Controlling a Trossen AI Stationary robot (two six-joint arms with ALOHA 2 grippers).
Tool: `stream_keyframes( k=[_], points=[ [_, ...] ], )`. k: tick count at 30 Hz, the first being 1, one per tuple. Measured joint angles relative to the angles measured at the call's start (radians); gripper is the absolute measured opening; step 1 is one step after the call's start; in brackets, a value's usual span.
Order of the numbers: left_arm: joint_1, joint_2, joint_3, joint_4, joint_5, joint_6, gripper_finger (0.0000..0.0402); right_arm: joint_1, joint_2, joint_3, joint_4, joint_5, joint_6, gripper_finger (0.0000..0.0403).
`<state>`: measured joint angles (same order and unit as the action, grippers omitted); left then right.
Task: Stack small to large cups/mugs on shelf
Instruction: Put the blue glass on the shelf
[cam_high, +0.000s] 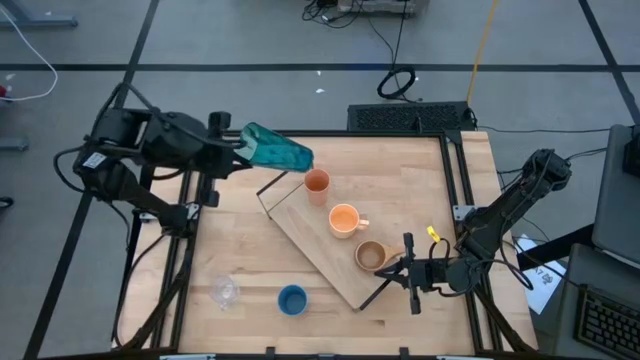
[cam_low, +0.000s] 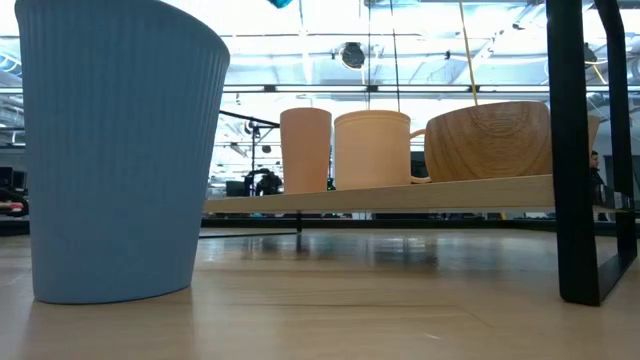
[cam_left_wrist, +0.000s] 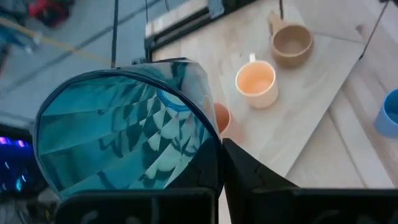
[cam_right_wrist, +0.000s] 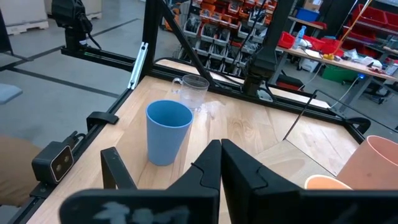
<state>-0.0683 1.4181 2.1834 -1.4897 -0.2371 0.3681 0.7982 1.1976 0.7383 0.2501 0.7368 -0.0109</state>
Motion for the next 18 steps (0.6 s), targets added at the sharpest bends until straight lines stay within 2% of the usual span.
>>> stream_keyframes(
  k=[5, 13, 18],
  points=[
    [-0.032, 0.002, 0.0, 0.002, -0.021, 0.139, 0.0004, 0.0, 0.0, 0.0, 0.0, 0.0, -0.001, 0.0],
    [-0.09, 0.001, 0.0, 0.003, -0.083, 0.463, 0.0004, 0.0, 0.0, 0.0, 0.0, 0.0, -0.001, 0.0],
    [-0.118, 0.001, -0.001, 0.007, -0.126, 0.579, 0.0004, 0.0, 0.0, 0.0, 0.0, 0.0, -0.002, 0.0]
  ],
)
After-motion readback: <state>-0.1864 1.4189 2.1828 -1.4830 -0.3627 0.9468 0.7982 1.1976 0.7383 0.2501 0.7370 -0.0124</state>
